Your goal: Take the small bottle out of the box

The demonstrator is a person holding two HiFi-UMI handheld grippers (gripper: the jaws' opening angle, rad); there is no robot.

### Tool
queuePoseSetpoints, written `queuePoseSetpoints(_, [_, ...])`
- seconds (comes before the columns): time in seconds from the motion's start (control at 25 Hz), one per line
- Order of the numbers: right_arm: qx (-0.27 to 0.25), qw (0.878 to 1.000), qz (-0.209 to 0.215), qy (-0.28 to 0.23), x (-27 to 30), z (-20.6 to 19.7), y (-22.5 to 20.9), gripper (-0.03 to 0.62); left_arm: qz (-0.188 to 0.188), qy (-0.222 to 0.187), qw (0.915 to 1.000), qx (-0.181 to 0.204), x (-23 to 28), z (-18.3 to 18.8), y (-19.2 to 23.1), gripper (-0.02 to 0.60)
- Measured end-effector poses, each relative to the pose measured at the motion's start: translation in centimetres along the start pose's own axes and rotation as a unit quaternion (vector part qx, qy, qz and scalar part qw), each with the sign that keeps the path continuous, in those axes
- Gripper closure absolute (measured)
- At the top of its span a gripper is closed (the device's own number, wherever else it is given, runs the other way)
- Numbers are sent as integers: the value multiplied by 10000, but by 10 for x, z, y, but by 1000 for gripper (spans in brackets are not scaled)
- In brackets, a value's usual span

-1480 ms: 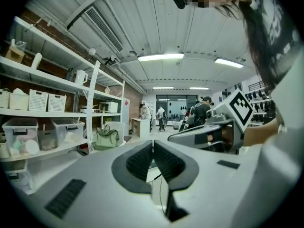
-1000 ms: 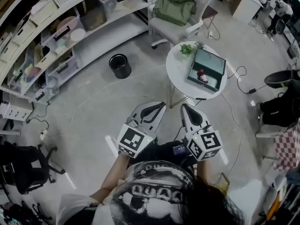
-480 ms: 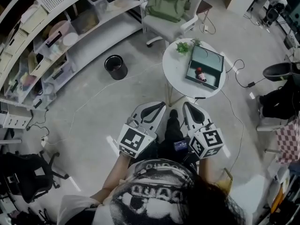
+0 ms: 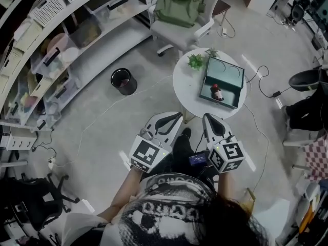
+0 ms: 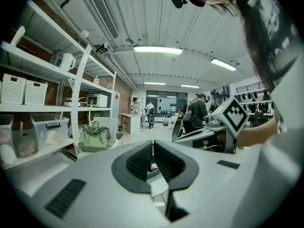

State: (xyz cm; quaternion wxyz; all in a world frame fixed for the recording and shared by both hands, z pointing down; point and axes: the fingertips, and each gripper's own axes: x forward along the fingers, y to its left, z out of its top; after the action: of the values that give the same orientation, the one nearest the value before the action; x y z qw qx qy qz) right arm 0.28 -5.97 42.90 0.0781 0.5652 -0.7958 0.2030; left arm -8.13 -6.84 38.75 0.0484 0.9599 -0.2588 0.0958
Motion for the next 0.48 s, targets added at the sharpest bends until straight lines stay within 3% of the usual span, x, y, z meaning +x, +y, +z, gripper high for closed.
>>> queuePoseSetpoints(0.16, [-116,9997,-156,124,25,10,-44,595,-56,94,9999,23,42,4,19,566])
queuePoseSetpoints(0.48, [132,9988,-335,325,57,22,-122,595,-325,245,9991,131,120,18,34,566])
